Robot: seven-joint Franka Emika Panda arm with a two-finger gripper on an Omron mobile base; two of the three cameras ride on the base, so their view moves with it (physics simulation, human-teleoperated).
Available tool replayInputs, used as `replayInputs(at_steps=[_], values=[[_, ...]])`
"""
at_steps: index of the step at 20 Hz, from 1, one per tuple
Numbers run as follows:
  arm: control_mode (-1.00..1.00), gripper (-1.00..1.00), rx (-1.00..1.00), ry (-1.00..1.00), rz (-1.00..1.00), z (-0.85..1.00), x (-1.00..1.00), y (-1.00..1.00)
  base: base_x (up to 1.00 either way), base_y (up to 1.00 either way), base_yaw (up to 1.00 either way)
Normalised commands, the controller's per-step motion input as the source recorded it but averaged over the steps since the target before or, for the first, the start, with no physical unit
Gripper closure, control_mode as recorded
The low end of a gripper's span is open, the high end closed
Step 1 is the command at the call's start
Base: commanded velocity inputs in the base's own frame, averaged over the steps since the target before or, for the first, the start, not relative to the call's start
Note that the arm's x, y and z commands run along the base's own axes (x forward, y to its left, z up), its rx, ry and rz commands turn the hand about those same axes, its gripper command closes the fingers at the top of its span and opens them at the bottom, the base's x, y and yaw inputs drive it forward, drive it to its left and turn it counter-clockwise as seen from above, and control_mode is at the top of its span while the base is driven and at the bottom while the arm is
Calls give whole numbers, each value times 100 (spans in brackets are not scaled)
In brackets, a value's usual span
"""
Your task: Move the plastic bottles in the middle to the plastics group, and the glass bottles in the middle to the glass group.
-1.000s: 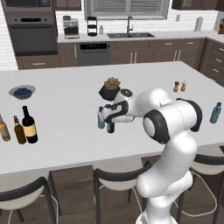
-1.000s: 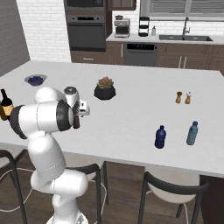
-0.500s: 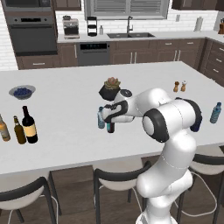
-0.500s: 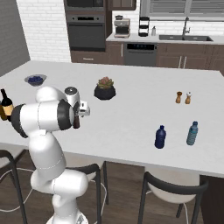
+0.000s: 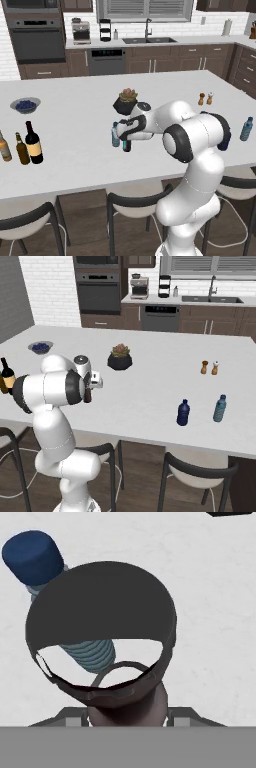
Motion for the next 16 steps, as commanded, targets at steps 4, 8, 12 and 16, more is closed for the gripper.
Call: replayInputs(at_steps=[4, 8, 12, 16], values=[[-100, 100, 0, 0, 0, 8, -11, 0, 0, 0, 0], [-100, 100, 0, 0, 0, 47, -68, 0, 0, 0, 0], [-100, 100, 0, -1, 10, 33, -51, 43, 0, 0, 0], [-100, 100, 0, -2, 14, 13, -38, 69, 0, 0, 0]])
